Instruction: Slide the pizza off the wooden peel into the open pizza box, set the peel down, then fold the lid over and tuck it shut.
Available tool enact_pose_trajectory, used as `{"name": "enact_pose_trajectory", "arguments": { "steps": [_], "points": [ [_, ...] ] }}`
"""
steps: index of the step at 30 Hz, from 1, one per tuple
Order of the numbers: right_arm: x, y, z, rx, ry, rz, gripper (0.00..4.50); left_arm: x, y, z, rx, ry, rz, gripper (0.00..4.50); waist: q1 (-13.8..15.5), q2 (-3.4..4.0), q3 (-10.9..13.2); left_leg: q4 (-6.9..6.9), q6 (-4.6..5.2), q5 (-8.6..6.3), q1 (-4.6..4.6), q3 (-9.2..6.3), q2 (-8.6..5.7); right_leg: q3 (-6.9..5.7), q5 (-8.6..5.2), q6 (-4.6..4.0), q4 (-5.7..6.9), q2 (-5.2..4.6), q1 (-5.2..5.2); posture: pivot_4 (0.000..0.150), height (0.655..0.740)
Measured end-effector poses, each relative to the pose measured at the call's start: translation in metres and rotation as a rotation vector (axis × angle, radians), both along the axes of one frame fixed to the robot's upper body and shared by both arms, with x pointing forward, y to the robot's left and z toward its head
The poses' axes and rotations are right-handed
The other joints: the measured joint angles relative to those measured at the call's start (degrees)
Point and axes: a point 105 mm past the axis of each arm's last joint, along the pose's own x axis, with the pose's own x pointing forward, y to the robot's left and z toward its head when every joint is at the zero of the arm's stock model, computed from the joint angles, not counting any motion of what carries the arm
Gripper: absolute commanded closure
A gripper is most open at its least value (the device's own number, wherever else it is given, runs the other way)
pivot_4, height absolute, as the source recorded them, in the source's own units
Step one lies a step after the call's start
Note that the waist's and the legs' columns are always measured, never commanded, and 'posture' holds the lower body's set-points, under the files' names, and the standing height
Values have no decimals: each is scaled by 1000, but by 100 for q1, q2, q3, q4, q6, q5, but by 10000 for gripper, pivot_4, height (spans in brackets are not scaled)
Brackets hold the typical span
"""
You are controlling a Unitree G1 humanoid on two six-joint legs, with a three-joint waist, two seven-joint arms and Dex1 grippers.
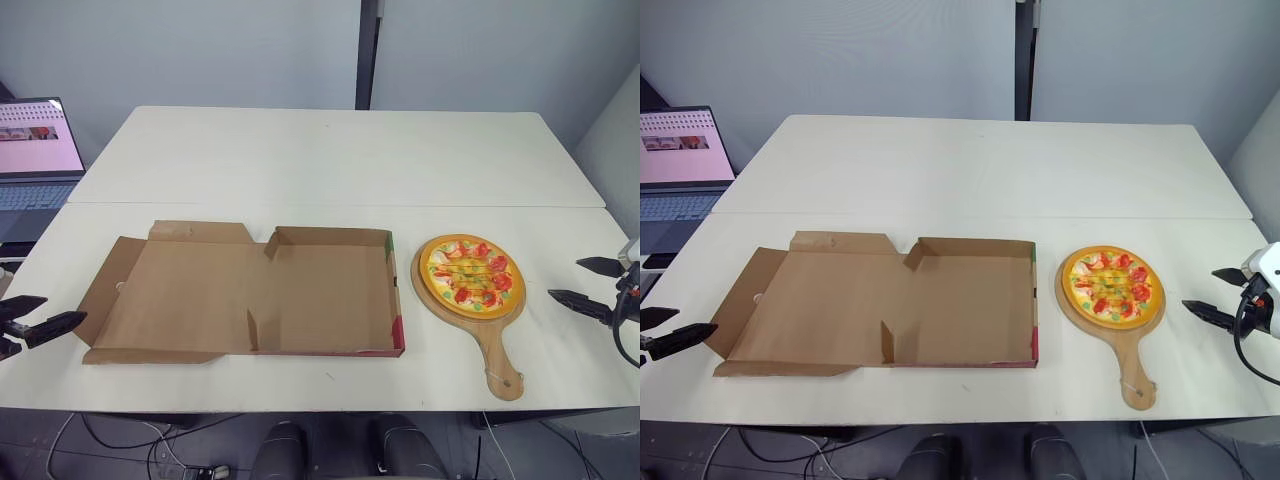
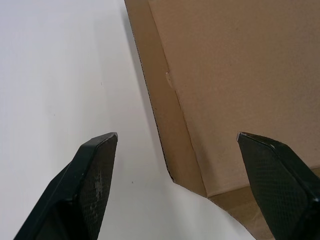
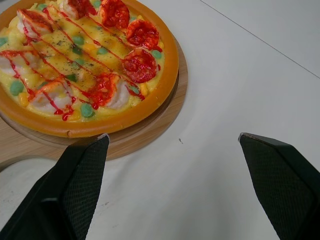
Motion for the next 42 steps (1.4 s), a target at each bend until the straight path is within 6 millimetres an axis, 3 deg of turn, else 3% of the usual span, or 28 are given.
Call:
{"name": "enact_pose_trajectory", "arguments": {
  "steps": [12,15,32,36,42],
  "points": [
    [5,-1,-1,2,-30,-53,0,10,-7,13,3,-69,-69,5227,-6,-1,0,1,0,0,0,12,-2,8,5,8,0,16,-2,1500,7400],
    [5,-3,-2,7,-23,-70,0,9,-5,12,-36,-69,-58,339,-7,0,0,1,0,0,1,12,-2,8,6,9,1,18,-2,1500,7400],
    [5,-3,-3,6,-30,-67,0,6,2,7,-109,-83,-69,339,-8,-2,-1,3,0,0,1,13,-2,8,6,9,3,19,-2,1500,7400],
    [5,-5,-3,7,-34,-70,0,14,-10,16,-109,-107,-133,339,-8,-2,-1,4,0,0,0,14,-3,8,8,11,3,19,-2,1500,7400],
    [4,-5,-4,10,-42,-76,0,38,-58,36,-62,-135,-356,339,2,-2,-1,6,0,0,-1,14,-5,11,10,14,5,22,-1,1500,7400]
  ]
}}
